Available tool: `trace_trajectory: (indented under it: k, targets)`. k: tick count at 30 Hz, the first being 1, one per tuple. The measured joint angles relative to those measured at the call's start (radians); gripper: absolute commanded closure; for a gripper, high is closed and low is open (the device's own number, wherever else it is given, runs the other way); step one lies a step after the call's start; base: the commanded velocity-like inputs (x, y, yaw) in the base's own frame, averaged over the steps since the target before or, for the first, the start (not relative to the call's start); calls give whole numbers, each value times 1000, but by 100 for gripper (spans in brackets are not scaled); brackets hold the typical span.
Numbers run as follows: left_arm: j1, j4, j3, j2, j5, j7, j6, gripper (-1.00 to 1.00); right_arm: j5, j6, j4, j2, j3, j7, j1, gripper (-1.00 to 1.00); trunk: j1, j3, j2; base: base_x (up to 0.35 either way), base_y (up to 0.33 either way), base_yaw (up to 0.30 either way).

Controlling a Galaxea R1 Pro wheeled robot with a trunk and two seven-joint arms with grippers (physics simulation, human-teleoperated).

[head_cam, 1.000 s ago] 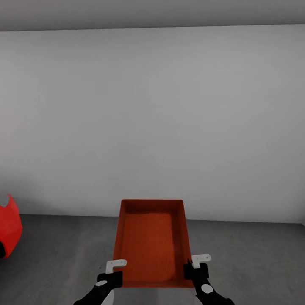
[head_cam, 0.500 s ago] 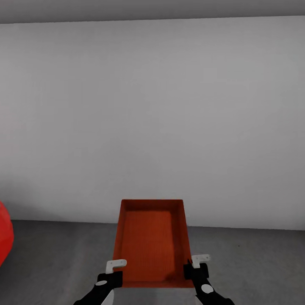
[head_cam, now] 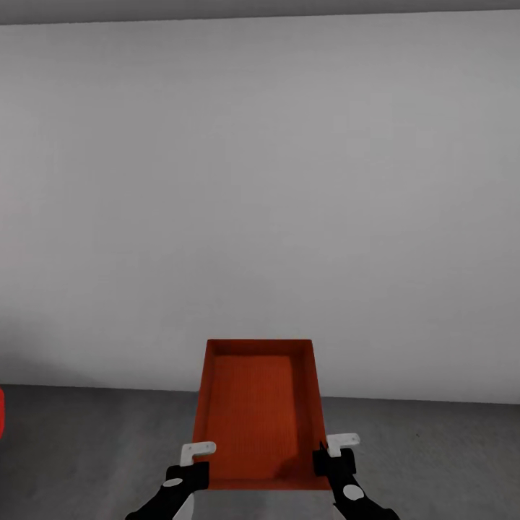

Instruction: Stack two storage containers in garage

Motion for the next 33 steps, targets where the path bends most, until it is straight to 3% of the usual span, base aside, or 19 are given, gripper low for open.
trace_trajectory:
  k: [33]
  targets:
    - [0,3,0,-4,2,4,-3,100,-3,0,0,-5,3,6,0,100,0,-52,0,5,0,0]
